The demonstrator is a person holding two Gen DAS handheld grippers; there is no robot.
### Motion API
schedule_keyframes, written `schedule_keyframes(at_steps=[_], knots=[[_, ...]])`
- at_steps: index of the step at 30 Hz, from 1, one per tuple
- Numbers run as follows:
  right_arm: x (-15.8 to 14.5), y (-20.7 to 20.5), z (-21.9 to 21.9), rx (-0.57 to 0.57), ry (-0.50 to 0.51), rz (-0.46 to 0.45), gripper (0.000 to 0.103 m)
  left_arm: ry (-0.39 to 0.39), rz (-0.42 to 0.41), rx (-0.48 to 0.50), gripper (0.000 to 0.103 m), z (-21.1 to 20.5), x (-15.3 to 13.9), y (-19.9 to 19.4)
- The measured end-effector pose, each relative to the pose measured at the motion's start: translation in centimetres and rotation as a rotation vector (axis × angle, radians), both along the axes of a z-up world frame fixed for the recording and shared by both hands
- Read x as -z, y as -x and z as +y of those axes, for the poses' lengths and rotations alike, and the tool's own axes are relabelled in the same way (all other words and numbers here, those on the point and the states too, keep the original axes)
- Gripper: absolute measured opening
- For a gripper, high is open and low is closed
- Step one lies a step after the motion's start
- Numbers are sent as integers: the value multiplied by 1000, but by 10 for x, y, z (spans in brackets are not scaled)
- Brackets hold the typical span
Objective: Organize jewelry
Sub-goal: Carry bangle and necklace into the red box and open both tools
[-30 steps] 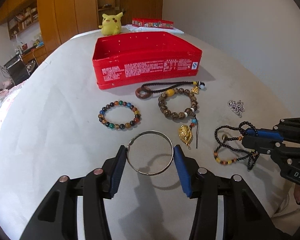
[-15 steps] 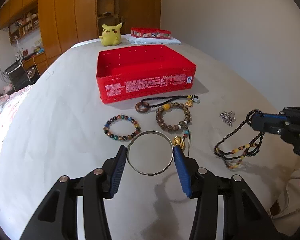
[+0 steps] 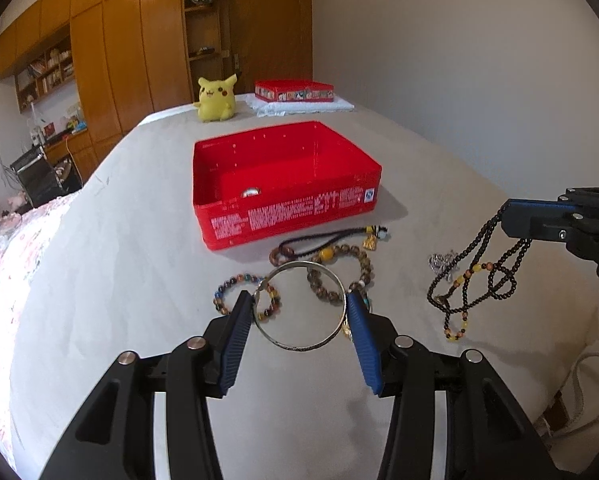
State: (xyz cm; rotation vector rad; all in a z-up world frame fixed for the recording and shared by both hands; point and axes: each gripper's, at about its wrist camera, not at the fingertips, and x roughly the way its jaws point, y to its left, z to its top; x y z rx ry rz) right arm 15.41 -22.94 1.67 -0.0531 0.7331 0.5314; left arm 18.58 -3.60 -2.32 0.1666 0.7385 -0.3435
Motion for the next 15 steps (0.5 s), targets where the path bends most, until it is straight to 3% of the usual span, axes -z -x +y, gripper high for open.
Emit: schedule_keyframes(at_steps=[15], knots=[[-53,-33,-5,-17,21,-84,2,-19,-55,27,49,-10,-33,-24]])
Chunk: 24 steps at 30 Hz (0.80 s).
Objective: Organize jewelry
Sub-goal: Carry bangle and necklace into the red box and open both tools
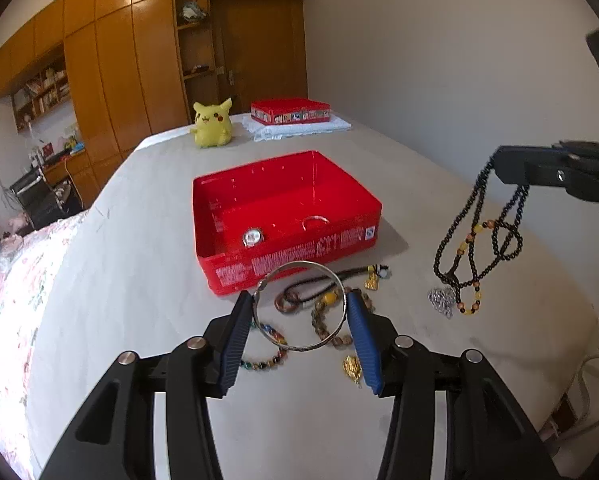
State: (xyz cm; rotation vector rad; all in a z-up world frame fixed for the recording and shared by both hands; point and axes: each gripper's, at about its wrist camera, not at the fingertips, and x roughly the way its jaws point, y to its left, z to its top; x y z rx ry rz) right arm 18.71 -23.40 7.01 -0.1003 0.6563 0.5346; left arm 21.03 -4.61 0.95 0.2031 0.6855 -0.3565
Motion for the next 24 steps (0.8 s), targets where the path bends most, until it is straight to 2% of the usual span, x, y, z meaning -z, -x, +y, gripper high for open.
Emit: schedule_keyframes(at_steps=[24], knots=[[-34,-88,24,-35,45,-29,2,-49,-39,-19,49,1,-31,-87]])
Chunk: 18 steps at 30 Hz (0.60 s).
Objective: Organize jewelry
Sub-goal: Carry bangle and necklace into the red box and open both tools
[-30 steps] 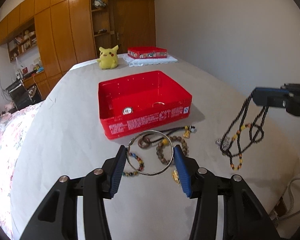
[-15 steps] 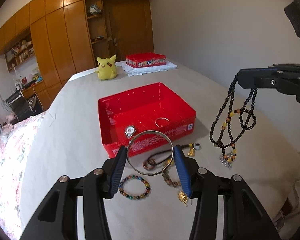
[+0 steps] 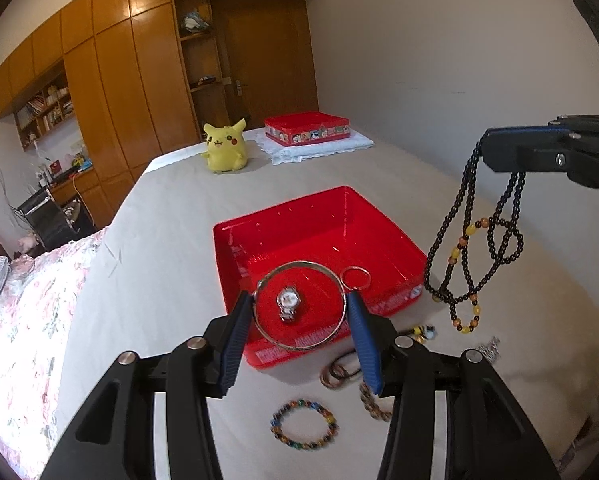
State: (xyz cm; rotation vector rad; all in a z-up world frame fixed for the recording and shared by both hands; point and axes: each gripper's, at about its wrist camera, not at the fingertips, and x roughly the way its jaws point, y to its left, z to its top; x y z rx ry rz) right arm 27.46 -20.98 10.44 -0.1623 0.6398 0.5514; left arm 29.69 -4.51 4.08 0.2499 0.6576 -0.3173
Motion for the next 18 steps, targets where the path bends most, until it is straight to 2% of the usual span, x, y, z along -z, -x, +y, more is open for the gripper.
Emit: schedule_keyframes(at_steps=[10,18], knots=[[10,-54,-2,48,9,40,2,4,45,1,49,0,8,-49],[42,-111,-1,99,17,120,2,-1,120,13,49,-14,33,-101]])
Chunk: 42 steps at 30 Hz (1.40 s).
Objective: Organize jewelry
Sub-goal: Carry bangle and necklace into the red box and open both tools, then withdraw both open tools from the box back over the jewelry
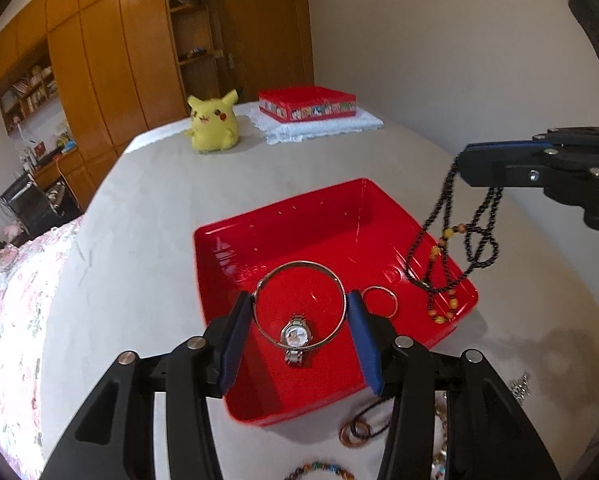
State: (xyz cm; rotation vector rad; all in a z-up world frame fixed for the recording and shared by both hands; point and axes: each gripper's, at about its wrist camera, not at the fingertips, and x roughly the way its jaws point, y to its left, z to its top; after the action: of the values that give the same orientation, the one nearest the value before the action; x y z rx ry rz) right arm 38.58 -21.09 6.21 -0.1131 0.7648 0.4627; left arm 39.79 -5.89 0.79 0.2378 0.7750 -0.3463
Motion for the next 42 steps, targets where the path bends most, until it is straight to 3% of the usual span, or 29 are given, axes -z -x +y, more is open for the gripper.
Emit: schedule_keyframes(at_steps=[15,25,26,28,29,32,37,42], knots=[[70,-58,7,52,25,144,2,-14,168,15,49,-25,74,-54],[121,-76,6,86,48,239,2,0,217,34,50,-29,99,-63],[125,-77,3,95,51,246,5,3,214,32,50,-29,99,-62],[132,-79,-2,110,49,268,8,-2,203,27,64,-29,97,-60],[133,-79,-4,113,47,274,14,-6,187,26,70,-29,95,-57],[132,-76,-8,123,48,263,32,-9,180,27,71,-29,93,-55],[116,-65,-15,125,15,236,32,6,180,19,71,-24,86,-51],[90,-42,-25,115,-14,180,32,39,128,26,71,-10,60,-24]])
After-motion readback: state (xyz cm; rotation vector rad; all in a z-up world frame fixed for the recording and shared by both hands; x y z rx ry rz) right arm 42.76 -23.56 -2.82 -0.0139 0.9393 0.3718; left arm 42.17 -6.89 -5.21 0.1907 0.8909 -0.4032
